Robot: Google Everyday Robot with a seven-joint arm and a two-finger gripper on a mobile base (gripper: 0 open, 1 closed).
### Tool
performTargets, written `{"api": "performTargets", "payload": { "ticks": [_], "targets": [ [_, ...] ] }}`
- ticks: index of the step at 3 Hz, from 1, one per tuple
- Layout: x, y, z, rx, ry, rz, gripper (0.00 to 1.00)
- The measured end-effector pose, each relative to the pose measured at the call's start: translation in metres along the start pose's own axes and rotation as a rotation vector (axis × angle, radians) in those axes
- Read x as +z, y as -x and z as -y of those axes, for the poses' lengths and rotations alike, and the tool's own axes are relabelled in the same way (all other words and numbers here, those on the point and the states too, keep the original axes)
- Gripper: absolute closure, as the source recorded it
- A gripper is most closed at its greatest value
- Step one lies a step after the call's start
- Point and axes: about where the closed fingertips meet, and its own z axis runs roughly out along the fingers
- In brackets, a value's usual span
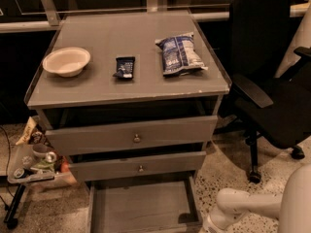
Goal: Close bottom drawer
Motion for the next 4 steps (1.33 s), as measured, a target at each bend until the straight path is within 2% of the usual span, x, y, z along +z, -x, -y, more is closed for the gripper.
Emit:
{"api": "performTargets", "payload": {
  "ticks": [1, 2, 3, 4],
  "targets": [
    [0.009, 0.011, 0.012, 0.000, -0.009, 0.012, 1.00],
    [0.024, 0.017, 0.022, 0.029, -0.005, 0.018, 1.00],
    [0.025, 0.017, 0.023, 0.029, -0.005, 0.018, 1.00],
    [0.046, 0.014, 0.022, 0.039, 0.026, -0.001, 1.00]
  ]
}}
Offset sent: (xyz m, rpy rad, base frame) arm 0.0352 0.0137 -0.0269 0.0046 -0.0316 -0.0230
